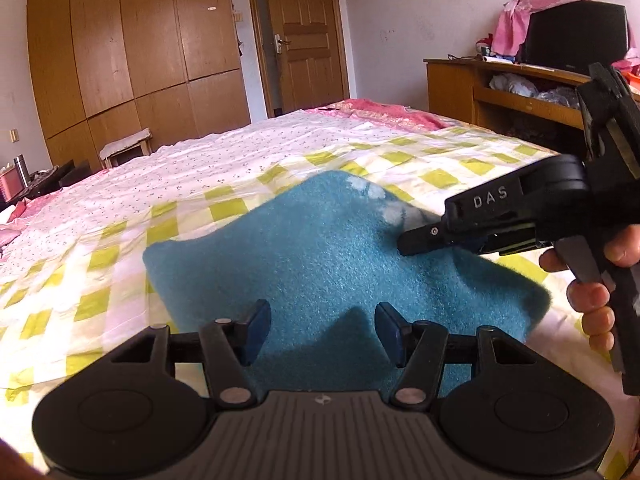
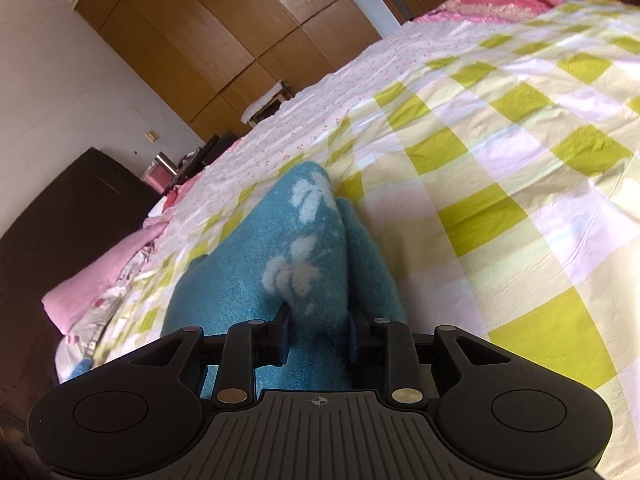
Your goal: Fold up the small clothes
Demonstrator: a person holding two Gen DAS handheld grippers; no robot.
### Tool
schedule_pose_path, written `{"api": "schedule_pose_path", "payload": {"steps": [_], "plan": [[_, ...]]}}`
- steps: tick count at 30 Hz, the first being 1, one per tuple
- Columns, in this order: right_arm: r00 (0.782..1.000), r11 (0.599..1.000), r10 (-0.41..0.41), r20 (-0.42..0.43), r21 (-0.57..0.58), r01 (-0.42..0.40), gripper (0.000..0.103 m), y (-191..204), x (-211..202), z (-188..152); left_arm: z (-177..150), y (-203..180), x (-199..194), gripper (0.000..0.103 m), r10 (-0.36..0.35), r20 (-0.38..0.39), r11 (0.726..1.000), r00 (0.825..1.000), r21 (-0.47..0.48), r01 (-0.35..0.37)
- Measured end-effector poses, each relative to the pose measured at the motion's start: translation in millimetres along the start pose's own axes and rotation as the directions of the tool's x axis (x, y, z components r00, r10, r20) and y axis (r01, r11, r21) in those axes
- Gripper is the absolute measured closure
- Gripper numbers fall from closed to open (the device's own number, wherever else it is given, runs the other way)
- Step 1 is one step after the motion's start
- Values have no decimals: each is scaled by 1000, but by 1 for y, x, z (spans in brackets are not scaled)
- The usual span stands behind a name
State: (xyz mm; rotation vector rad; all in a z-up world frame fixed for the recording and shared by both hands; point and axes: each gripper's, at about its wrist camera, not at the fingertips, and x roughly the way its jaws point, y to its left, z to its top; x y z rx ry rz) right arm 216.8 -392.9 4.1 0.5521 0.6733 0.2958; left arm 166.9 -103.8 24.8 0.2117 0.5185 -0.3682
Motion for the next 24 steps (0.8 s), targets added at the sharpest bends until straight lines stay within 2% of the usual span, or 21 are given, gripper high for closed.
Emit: {"api": "schedule_pose_path", "payload": {"steps": [3, 6, 9, 11, 14, 17, 19, 22, 24], "plan": [[998, 996, -18, 68, -91, 24, 71, 16, -14, 0, 8, 10, -2, 40, 24, 23, 1000, 999, -15, -23], [994, 980, -52, 94, -185, 69, 70, 28, -11, -1, 16, 18, 17, 40, 74, -16, 997, 997, -28, -74], [994, 978, -70, 83, -193, 85, 70, 26, -4, -1, 18, 24, 38, 39, 95, -86, 993, 992, -59, -100], [993, 974, -95, 67, -201, 107, 70, 22, 2, -1, 17, 22, 43, 38, 96, -91, 992, 991, -70, -102], [991, 966, -124, 43, -225, 131, 68, 19, 14, -5, 16, 17, 45, 37, 116, -96, 992, 989, -38, -120], [989, 962, -131, 64, -235, 143, 68, 24, 10, -6, 19, 18, 44, 37, 117, -107, 991, 987, -46, -123], [986, 953, -126, 113, -261, 152, 67, 31, -2, -11, 20, 20, 40, 37, 115, -112, 991, 987, -57, -121], [974, 939, -96, 205, -307, 157, 54, 40, -20, -13, 20, 21, 36, 37, 110, -118, 991, 987, -67, -118], [976, 937, -101, 192, -310, 158, 48, 39, -18, -10, 19, 22, 32, 37, 107, -121, 991, 987, -71, -116]]}}
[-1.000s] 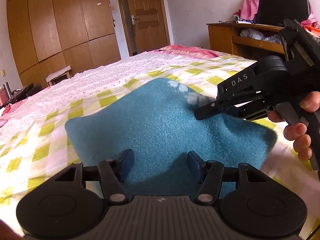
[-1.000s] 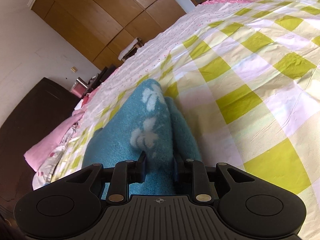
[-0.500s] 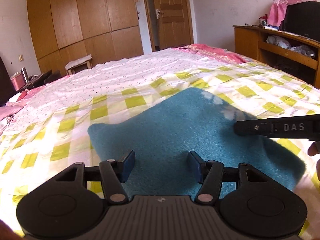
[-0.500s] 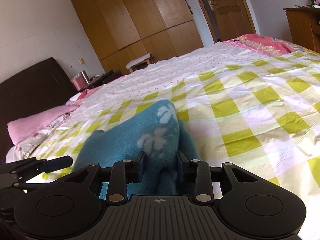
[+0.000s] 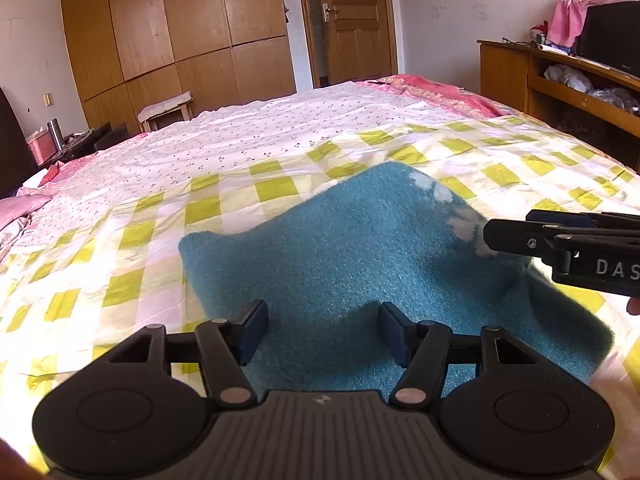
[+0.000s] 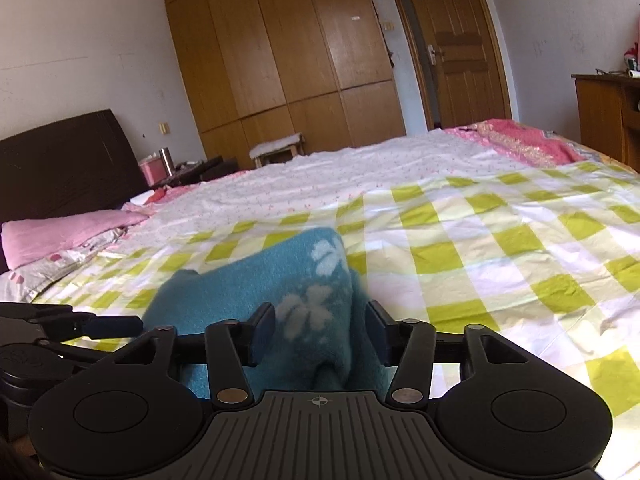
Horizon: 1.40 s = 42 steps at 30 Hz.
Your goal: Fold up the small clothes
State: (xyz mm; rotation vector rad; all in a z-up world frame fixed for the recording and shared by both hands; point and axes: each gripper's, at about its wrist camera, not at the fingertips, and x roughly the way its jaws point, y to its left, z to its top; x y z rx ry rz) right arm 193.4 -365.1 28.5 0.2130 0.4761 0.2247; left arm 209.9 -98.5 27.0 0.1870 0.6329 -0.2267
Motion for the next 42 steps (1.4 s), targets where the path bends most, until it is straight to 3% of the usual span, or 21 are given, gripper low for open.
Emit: {"api": "schedule_pose_path", "payload": {"steps": [4, 8, 14, 19, 21, 30, 34, 37, 42], "plan": [[994, 999, 6, -112, 34, -2, 45, -9, 19, -7, -5, 4, -10, 37, -14, -12, 1000, 1000, -15, 14], [990, 998, 9, -140, 63, 0, 38, -15, 24, -11, -21, 12, -20, 35, -55, -38, 997, 998, -60, 53], [979, 991, 40, -197, 132, -14, 36, -25, 32, -17, -47, 20, -21, 32, -108, -71, 985, 992, -140, 97], [958, 952, 137, -252, 301, -57, 36, -37, 41, -26, -45, 22, -16, 30, -130, -65, 981, 989, -154, 119], [956, 950, 143, -255, 305, -60, 36, -33, 40, -27, -46, 27, -18, 30, -146, -61, 980, 987, -149, 135], [916, 959, 226, -333, 243, -148, 37, 21, 47, -41, -50, 52, -25, 30, -28, -62, 998, 998, -55, 25], [924, 952, 215, -315, 281, -126, 37, 13, 38, -34, -49, 52, -31, 30, -25, -44, 998, 999, -53, 23], [943, 940, 207, -259, 322, -118, 39, 2, 19, -28, -48, 47, -38, 30, -21, -14, 999, 1000, -31, 20], [983, 985, 96, -156, 156, -71, 40, 27, -4, -18, -44, 38, -46, 30, -9, 26, 1000, 1000, -5, 9]]}}
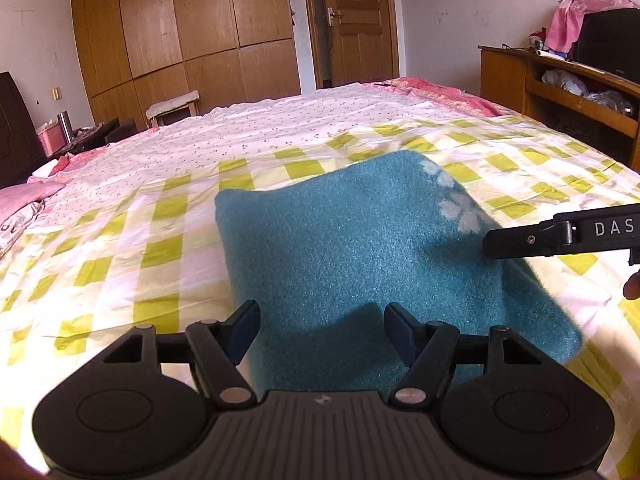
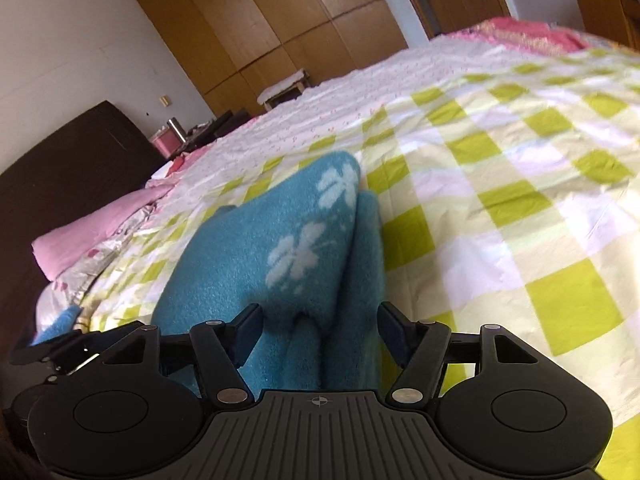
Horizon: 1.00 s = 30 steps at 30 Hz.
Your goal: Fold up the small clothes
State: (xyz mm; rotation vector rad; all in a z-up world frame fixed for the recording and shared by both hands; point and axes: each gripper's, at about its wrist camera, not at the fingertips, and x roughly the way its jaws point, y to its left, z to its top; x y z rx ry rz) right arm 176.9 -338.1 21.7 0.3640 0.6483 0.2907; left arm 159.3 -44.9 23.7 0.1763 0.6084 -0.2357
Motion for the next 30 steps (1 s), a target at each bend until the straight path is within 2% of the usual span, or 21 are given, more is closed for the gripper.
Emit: {"api": "schedule_pose_path", "payload": {"steps": [3, 6, 9, 14, 17, 18, 19, 20, 23, 27, 29, 30], "plan": [[1000, 999, 13, -9, -35, -14, 44, 10, 6, 5, -1, -5, -10, 30, -12, 22, 1000, 1000, 19, 11], [998, 1000, 11, -66, -23, -13, 48, 8, 23, 11, -5, -15, -24, 30, -24, 50, 997, 998, 73, 20], [992, 999, 42, -117, -3, -42, 48, 3, 33, 18, -10, -24, -35, 30, -36, 70, 993, 997, 115, 28], [988, 994, 89, -128, 70, -81, 52, -12, 34, 16, -23, -14, -50, 30, -45, 58, 996, 997, 84, 40], [986, 994, 91, -141, 74, -81, 52, -13, 40, 15, -39, -19, -54, 30, -35, 35, 992, 999, 121, 31], [987, 995, 83, -139, 71, -74, 54, -12, 41, 14, -43, -23, -53, 30, -32, 27, 990, 999, 139, 27], [986, 996, 80, -143, 59, -72, 65, -10, 42, 14, -46, -27, -52, 30, -26, 20, 988, 999, 154, 23], [986, 995, 84, -145, 61, -76, 70, -10, 43, 14, -48, -29, -50, 30, -20, 17, 986, 1000, 164, 17], [985, 989, 115, -128, 107, -102, 75, -15, 36, 17, -51, -34, -45, 30, 13, 24, 982, 1000, 188, -17], [984, 978, 158, -75, 149, -146, 77, -19, 25, 23, -52, -25, -31, 30, 51, -12, 988, 999, 145, -49], [984, 978, 151, -96, 162, -134, 77, -25, 31, 21, -54, -18, -25, 29, 45, -37, 994, 998, 101, -41], [985, 983, 121, -122, 156, -101, 77, -27, 38, 16, -55, -15, -24, 29, 37, -46, 996, 998, 78, -33]]}}
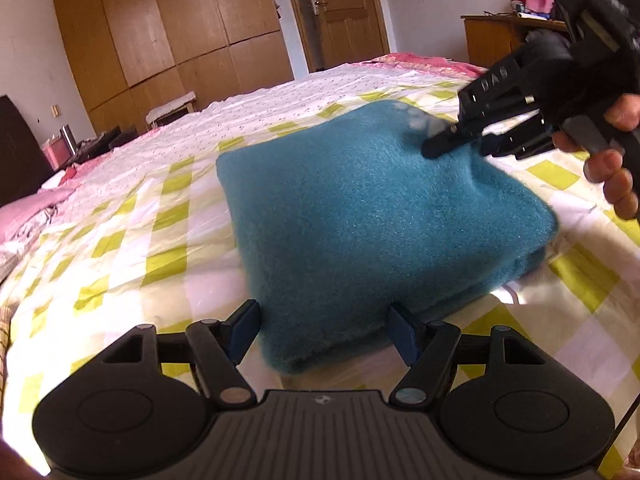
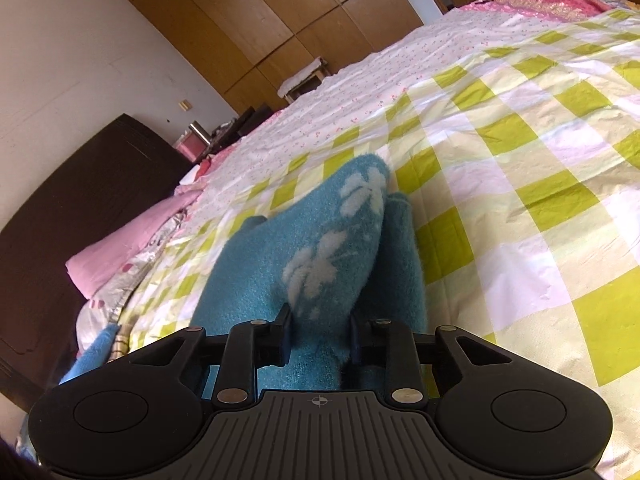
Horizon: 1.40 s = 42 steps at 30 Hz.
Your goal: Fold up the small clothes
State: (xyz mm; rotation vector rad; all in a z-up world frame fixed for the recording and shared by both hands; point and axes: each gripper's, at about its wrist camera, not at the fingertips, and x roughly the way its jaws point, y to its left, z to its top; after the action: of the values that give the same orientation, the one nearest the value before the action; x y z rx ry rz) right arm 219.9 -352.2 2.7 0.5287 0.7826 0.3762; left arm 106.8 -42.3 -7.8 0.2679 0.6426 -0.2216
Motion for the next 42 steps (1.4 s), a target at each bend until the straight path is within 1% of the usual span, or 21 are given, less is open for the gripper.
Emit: {"api": "schedule_pose_path", "payload": {"steps": [1, 3, 5, 6, 9, 12, 13, 15, 17, 20, 22, 25, 27, 28, 30, 32, 34, 36, 38, 42], "plan": [[1000, 1000, -22, -8, -19, 22, 78, 1, 5, -4, 0, 0, 0, 29, -1, -3, 1000, 1000, -9, 1], [999, 996, -42, 9, -83, 42, 77, 10, 2, -7, 0, 0, 0, 29, 9, -5, 1000, 1000, -11, -9], [998, 993, -55, 26, -104, 58, 71, 16, -2, -10, 0, -2, 0, 29, 14, -10, 1000, 1000, -19, -15], [997, 992, -64, 34, -109, 68, 71, 17, -7, -12, 0, -2, -1, 29, 18, -12, 1000, 1000, -23, -18], [990, 983, -96, 102, -145, 110, 69, 28, -30, -19, 1, -2, -4, 29, 23, -2, 999, 1000, -37, -23], [971, 952, -128, 202, -249, 178, 69, 48, -48, -25, 4, -2, -8, 29, 10, 14, 999, 1000, -47, -9], [969, 946, -127, 214, -268, 184, 69, 53, -49, -25, 7, -2, -10, 29, 8, 21, 999, 1000, -44, -7], [971, 940, -113, 209, -293, 173, 69, 60, -44, -20, 14, -2, -13, 29, 6, 43, 999, 999, -37, -4], [972, 924, -106, 212, -339, 175, 69, 69, -35, -12, 24, -1, -15, 29, 9, 68, 999, 998, -37, -6], [970, 905, -111, 216, -382, 189, 69, 78, -20, 4, 45, 4, -6, 29, 17, 93, 999, 995, -49, -13], [971, 906, -112, 209, -380, 186, 69, 77, -7, 14, 58, 9, 8, 29, 29, 96, 996, 995, -81, -21], [973, 912, -135, 189, -361, 196, 69, 65, 14, 24, 76, 24, 33, 29, 11, 86, 983, 996, -183, 4], [969, 906, -179, 170, -357, 229, 71, 55, 29, 26, 83, 29, 50, 29, 16, 74, 976, 997, -217, 0], [968, 901, -193, 161, -361, 240, 79, 48, 35, 26, 85, 30, 58, 29, 19, 67, 975, 998, -223, -4], [969, 902, -193, 153, -362, 237, 79, 38, 42, 23, 87, 30, 73, 28, 15, 44, 974, 999, -226, -5], [967, 902, -201, 155, -356, 245, 79, 35, 48, 23, 87, 29, 80, 26, 20, 50, 976, 999, -219, -9], [967, 910, -199, 157, -336, 241, 79, 29, 53, 24, 88, 25, 82, 24, 26, 52, 979, 998, -204, -15], [971, 923, -180, 155, -314, 221, 79, 22, 55, 27, 89, 22, 82, 23, 29, 53, 980, 998, -196, -18], [975, 934, -164, 149, -294, 202, 79, 19, 52, 29, 88, 23, 81, 23, 30, 51, 980, 998, -200, -19], [975, 943, -139, 171, -279, 183, 79, 24, 40, 26, 90, 22, 78, 22, 43, 37, 980, 998, -197, -34]]}}
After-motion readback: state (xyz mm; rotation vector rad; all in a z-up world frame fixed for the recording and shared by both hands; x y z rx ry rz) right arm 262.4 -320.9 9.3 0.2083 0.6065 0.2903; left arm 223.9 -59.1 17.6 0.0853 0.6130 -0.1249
